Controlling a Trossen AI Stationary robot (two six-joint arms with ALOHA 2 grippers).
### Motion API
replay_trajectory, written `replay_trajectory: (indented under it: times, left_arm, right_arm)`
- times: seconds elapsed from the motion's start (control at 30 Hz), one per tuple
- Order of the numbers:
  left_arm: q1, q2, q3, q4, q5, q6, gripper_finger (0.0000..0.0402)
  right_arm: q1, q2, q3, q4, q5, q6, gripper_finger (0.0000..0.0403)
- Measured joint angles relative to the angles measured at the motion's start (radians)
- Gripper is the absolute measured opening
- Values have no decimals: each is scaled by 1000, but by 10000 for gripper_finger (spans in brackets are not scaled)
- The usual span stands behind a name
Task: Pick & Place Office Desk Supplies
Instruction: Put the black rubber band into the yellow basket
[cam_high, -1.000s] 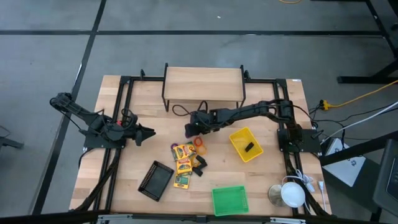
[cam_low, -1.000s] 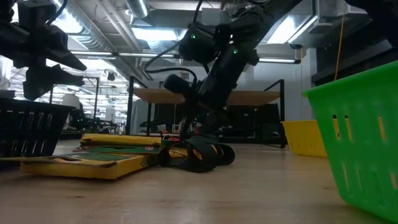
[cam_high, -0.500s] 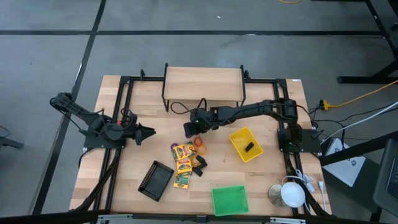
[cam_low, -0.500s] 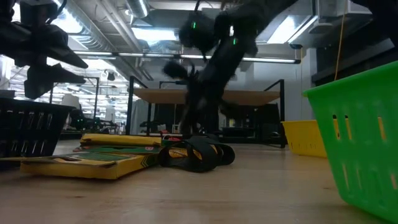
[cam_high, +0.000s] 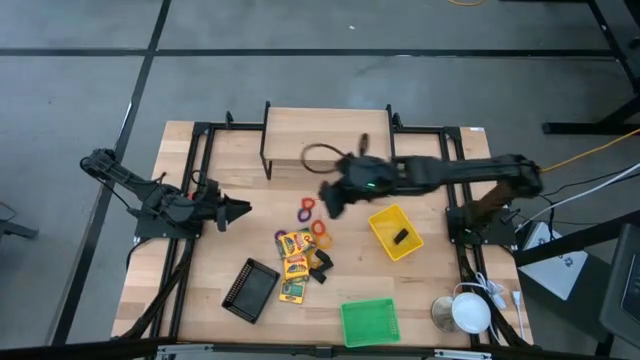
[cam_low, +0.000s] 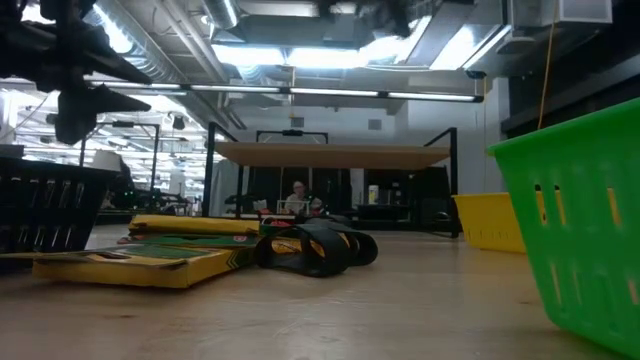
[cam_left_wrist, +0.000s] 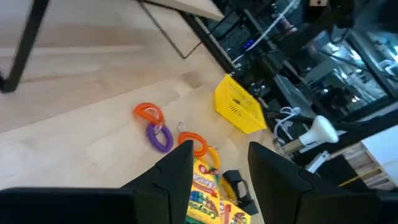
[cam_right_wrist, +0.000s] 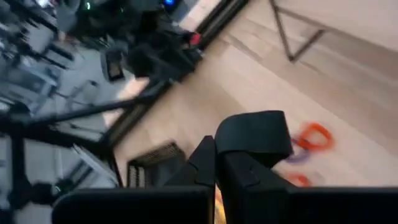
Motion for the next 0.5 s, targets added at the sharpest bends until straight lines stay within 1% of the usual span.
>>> replay_trajectory:
  times: [0.07,0.17,0.23,0.3,0.37,0.43,0.5]
  left_arm:
    - [0,0,0,5,-1,18,150]
    - [0,0,0,6,-5,26,150]
    - [0,0,0,6,-7,26,150]
    - [0,1,0,6,-8,27,150]
    - [0,1,0,5,-10,27,150]
    - [0,1,0,-2,-11,27,150]
    - [0,2,0,-2,-11,28,150]
  right_arm:
    - [31,-59,0,-137,55,10,2]
    - [83,-118,0,-397,127,102,2]
    - [126,-138,0,-576,145,192,2]
    - [172,-140,-2,-713,142,277,2]
    - [217,-142,-24,-780,140,346,2]
    - [256,-150,-82,-762,136,416,2]
    - [290,-162,-172,-713,124,491,1]
